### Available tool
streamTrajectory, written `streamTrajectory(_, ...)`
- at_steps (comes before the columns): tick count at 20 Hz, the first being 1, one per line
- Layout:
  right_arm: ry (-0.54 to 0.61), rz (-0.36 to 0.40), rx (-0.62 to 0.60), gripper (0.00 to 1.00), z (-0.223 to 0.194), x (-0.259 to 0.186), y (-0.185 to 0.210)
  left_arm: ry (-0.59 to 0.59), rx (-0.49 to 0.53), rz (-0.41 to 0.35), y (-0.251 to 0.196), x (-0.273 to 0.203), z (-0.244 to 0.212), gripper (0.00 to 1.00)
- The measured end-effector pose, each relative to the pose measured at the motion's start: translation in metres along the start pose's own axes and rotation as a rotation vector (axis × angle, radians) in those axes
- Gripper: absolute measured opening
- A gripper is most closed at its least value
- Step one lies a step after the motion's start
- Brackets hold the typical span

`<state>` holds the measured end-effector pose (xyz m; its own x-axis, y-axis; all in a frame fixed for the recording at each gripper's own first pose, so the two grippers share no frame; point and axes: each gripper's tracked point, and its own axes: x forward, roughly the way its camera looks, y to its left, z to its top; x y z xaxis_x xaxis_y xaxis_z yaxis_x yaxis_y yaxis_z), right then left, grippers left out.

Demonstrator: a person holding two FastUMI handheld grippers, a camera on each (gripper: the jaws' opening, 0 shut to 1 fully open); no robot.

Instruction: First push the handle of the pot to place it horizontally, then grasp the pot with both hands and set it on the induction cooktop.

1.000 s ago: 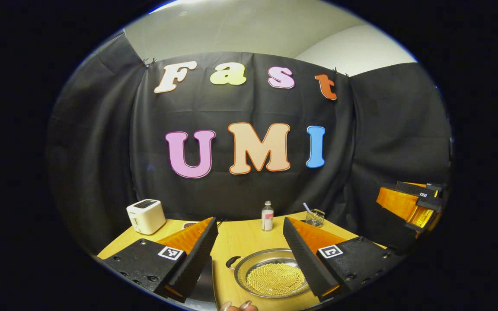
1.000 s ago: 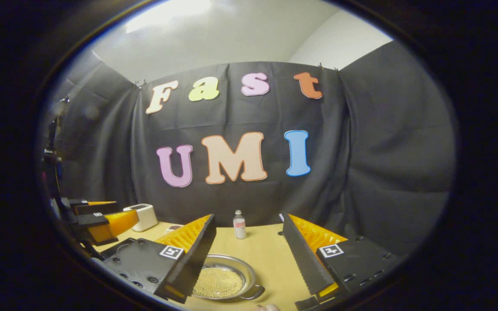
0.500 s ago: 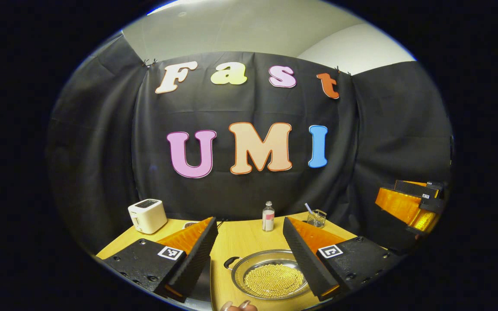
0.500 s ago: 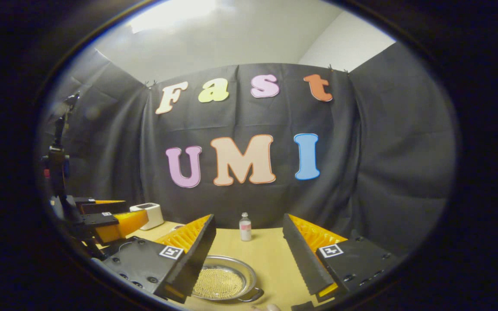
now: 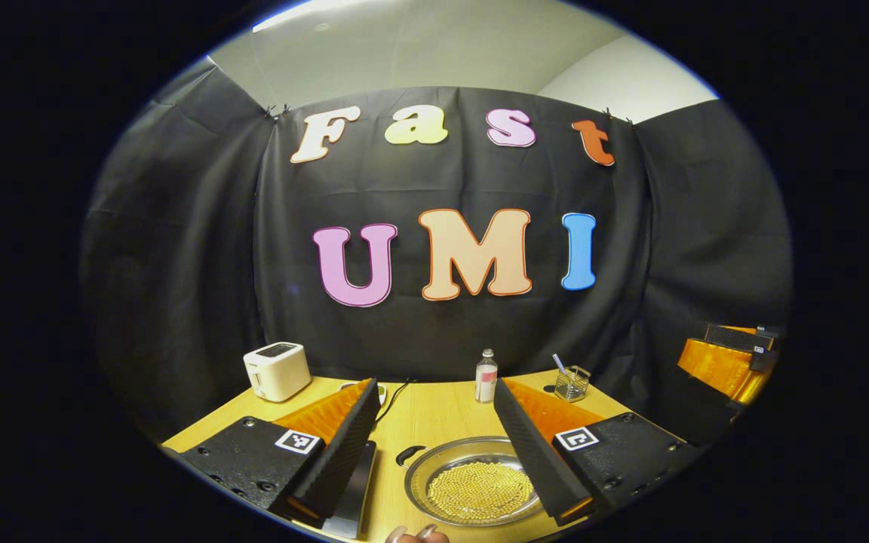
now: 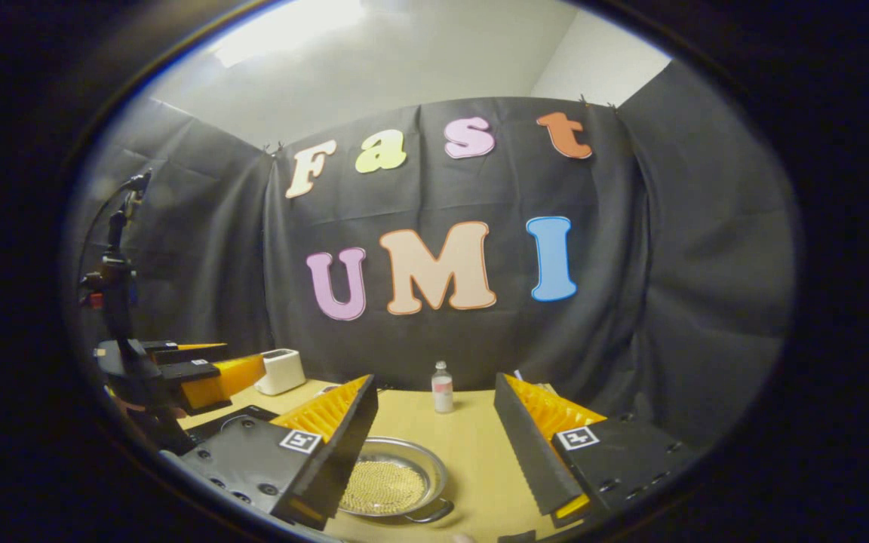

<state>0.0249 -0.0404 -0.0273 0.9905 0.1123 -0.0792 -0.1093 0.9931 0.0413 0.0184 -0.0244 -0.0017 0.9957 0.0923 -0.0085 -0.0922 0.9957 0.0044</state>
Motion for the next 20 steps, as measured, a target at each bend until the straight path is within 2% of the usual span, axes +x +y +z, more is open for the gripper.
streamTrajectory(1, -0.004, -0.005, 0.005, 0.84, 0.002, 0.002, -0.002, 0.0, 0.001, -0.012, -0.005, 0.002, 0.0, 0.98)
streamTrajectory(2, -0.005, -0.01, 0.007, 0.8, 0.002, 0.004, -0.003, 0.006, 0.006, -0.024, -0.008, 0.004, -0.001, 1.0)
streamTrajectory(4, 0.001, -0.033, -0.005, 0.76, -0.002, 0.009, -0.005, 0.005, 0.015, -0.047, -0.011, 0.01, -0.001, 0.98)
streamTrajectory(5, 0.004, -0.04, -0.012, 0.57, -0.005, 0.012, -0.007, 0.005, 0.014, -0.057, -0.012, 0.011, -0.002, 1.0)
streamTrajectory(6, 0.014, -0.036, -0.017, 0.39, -0.008, 0.008, -0.003, 0.004, 0.008, -0.067, -0.014, 0.013, -0.002, 0.98)
streamTrajectory(10, 0.051, -0.027, -0.046, 0.38, -0.019, 0.011, 0.008, 0.012, -0.001, -0.095, -0.015, 0.017, -0.007, 0.95)
streamTrajectory(11, 0.056, -0.047, -0.047, 0.39, -0.029, 0.027, -0.004, 0.014, 0.0, -0.099, -0.015, 0.018, -0.009, 0.98)
streamTrajectory(13, 0.024, -0.07, -0.047, 0.02, -0.015, 0.011, 0.001, 0.017, 0.003, -0.102, -0.011, 0.019, -0.01, 0.98)
streamTrajectory(16, 0.065, -0.044, -0.055, 0.02, -0.026, 0.012, 0.014, 0.021, -0.005, -0.101, -0.006, 0.019, -0.012, 0.98)
streamTrajectory(17, 0.09, -0.057, -0.077, 0.04, -0.033, 0.004, 0.012, 0.023, -0.009, -0.098, -0.003, 0.02, -0.014, 1.0)
streamTrajectory(18, 0.095, -0.062, -0.082, 0.04, -0.037, 0.013, 0.008, 0.025, -0.01, -0.097, -0.002, 0.02, -0.015, 0.98)
streamTrajectory(20, 0.154, -0.054, -0.067, 0.0, -0.06, 0.009, 0.015, 0.035, -0.009, -0.093, 0.003, 0.02, -0.02, 0.98)
